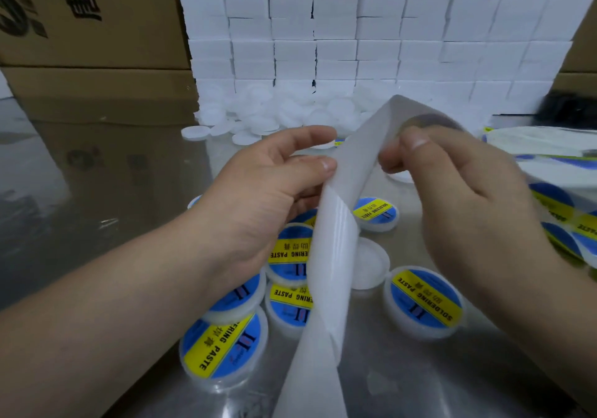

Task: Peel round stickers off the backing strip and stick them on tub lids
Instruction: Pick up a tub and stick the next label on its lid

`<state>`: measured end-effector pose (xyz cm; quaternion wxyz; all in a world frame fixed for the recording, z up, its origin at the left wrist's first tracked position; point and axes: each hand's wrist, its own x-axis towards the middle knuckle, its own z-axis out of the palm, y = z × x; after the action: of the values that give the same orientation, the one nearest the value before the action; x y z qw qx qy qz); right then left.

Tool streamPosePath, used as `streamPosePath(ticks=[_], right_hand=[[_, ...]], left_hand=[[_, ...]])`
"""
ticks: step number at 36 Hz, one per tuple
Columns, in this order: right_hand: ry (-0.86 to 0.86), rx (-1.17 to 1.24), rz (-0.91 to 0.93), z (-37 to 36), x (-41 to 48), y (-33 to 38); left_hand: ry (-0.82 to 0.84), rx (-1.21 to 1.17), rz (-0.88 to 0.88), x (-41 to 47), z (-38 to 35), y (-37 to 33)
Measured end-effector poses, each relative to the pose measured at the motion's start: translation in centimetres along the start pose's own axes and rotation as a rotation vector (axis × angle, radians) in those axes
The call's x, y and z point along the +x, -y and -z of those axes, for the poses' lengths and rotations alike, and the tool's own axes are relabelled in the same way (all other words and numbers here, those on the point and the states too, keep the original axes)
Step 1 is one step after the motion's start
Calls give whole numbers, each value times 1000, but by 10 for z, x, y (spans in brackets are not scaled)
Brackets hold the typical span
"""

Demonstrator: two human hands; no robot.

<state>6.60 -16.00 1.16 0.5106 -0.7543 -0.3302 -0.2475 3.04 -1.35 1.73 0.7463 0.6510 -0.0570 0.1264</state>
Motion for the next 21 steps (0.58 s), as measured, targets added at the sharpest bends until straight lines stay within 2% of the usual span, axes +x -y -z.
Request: streamPosePath(ticks=[4, 8, 10, 14, 18, 21], right_hand=[[9, 117, -143, -4, -1, 1], [-100, 265, -386, -4, 13, -6], [-118, 325, -463, -5, 18, -9], [-145, 370, -507, -3, 11, -10], [-151, 370, -486, 1, 7, -6], [-97, 428, -448, 4, 9, 0]], left_hand=[[-19, 24, 13, 0, 1, 0], [-31, 34, 53, -1, 2, -2], [-29, 117, 56, -2, 2, -1], [-7, 294, 60, -2, 2, 3], [27, 469, -40, -3, 2, 5], [33, 567, -65, -3, 2, 7]])
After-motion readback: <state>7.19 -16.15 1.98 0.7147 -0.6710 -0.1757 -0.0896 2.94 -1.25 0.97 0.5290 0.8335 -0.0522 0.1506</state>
